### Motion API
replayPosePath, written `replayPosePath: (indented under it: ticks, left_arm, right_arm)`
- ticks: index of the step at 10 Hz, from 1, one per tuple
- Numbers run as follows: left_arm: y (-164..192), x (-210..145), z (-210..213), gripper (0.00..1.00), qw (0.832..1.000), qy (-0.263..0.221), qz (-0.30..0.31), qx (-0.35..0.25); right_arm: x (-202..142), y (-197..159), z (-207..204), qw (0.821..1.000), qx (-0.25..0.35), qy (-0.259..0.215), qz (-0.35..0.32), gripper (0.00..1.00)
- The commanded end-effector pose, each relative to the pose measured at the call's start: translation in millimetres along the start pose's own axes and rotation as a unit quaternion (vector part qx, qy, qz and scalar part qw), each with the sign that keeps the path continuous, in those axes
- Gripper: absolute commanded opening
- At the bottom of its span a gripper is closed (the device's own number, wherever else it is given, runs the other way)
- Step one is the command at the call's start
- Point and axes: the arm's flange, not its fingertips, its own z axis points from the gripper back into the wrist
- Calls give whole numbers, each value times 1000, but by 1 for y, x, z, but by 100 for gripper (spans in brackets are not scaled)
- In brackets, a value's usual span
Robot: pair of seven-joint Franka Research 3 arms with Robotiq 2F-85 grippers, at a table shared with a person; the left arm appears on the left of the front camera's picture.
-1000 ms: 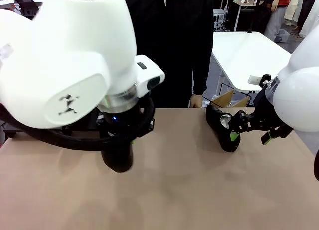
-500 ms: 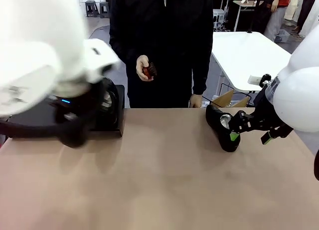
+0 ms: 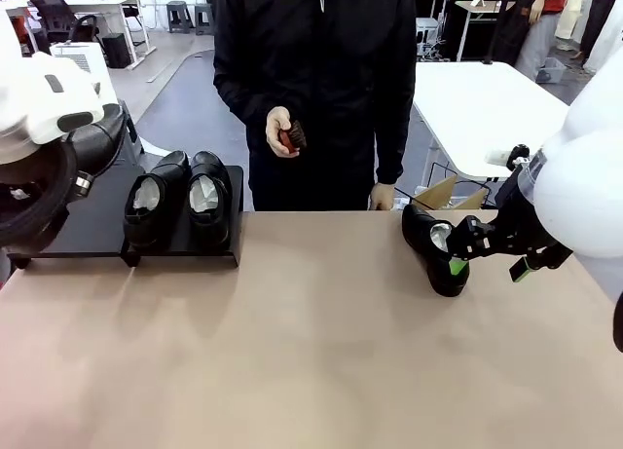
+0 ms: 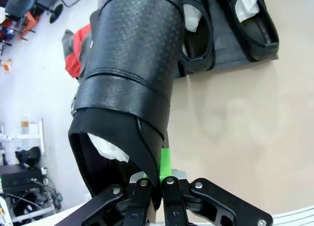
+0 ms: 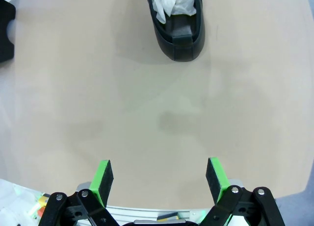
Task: Organize the shoes by placing them on the stand.
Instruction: Place the Shoe from the middle of the table onto the Shoes Stand.
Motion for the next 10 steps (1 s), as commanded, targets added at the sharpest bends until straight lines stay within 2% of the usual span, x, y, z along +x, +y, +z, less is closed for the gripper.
replayPosePath:
  ticks: [1,2,3,5,7,9,10]
  left_arm:
    - [1,0,1,0,1000,-2,1,0]
    - [-13,-3,2,0,997,-12,-45,59]
    - [-4,-4,5,0,990,-56,-16,129]
    - [9,3,-4,0,990,-93,2,108]
    - [43,19,-47,0,990,-73,30,113]
    - [89,37,-102,0,997,-48,59,2]
    - [110,46,-128,0,997,-36,72,-20]
  right_arm:
    - [2,2,0,1000,5,-6,-2,100]
    - [2,2,0,1000,5,-6,-2,100]
    - [2,2,0,1000,5,-6,-2,100]
    - [2,2,0,1000,5,-6,-2,100]
    - [2,2,0,1000,5,-6,-2,100]
    - [2,2,0,1000,5,-6,-2,100]
    - [2,2,0,1000,5,-6,-2,100]
